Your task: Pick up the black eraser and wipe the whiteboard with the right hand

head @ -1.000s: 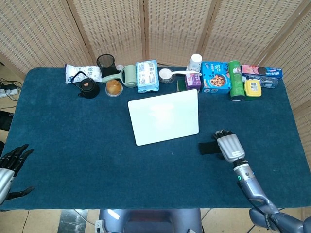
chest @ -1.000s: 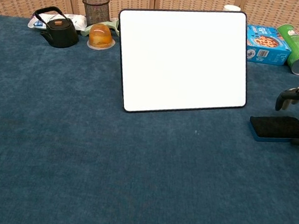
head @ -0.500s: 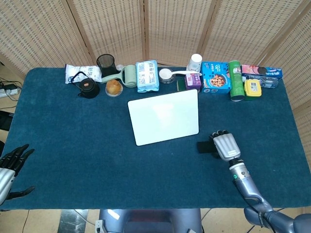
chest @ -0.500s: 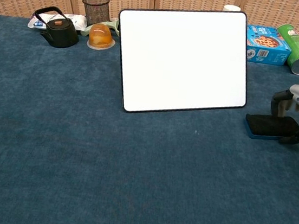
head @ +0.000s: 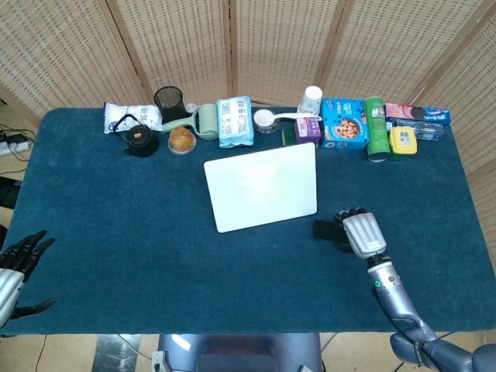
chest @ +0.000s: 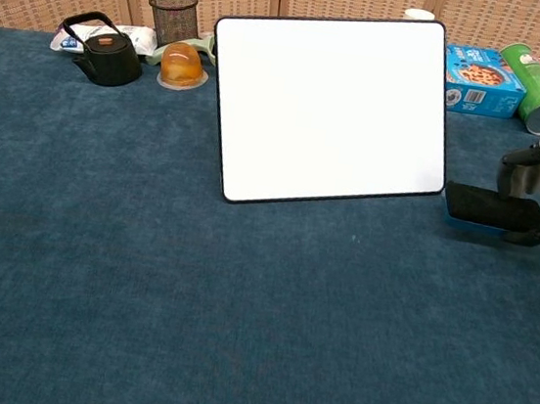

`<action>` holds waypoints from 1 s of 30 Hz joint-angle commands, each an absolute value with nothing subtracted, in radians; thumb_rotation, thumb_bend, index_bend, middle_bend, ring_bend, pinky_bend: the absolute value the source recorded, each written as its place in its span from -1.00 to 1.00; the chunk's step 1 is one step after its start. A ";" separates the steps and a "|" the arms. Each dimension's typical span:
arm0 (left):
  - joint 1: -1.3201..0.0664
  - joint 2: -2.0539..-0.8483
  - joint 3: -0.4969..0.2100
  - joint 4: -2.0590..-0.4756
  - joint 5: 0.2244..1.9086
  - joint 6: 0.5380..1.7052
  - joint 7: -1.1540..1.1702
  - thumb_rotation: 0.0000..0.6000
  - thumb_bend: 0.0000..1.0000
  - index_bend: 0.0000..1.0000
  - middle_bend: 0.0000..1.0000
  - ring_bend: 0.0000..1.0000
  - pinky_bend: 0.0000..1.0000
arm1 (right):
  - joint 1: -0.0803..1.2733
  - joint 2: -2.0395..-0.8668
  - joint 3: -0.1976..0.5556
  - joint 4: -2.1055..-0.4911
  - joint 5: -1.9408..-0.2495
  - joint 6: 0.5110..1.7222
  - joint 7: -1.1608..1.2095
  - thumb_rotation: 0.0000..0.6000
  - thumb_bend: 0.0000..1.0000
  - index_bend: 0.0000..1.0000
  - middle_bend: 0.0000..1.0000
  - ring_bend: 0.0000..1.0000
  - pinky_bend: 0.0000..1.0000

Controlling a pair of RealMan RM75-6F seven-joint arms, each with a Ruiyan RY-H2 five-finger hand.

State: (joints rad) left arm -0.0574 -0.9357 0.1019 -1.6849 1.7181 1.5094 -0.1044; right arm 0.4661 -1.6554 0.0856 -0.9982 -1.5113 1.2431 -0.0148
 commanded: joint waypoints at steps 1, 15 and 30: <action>-0.058 -0.936 0.102 -1.685 1.717 1.508 -0.103 1.00 -0.86 -1.00 -1.00 -1.00 -0.79 | 0.457 -1.638 0.092 -1.028 -1.523 1.283 -0.004 1.00 -0.47 0.07 0.21 0.00 -0.05; -0.059 -0.941 0.106 -1.690 1.725 1.502 -0.084 1.00 -0.86 -1.00 -1.00 -1.00 -0.79 | 0.592 -1.723 0.186 -0.957 -1.671 1.480 -0.029 1.00 -0.32 0.09 0.23 0.05 0.09; -0.066 -0.938 0.104 -1.689 1.717 1.491 -0.093 1.00 -0.86 -1.00 -1.00 -1.00 -0.79 | 0.812 -1.881 0.206 -0.658 -1.734 1.445 -0.061 1.00 -0.28 0.09 0.23 0.07 0.16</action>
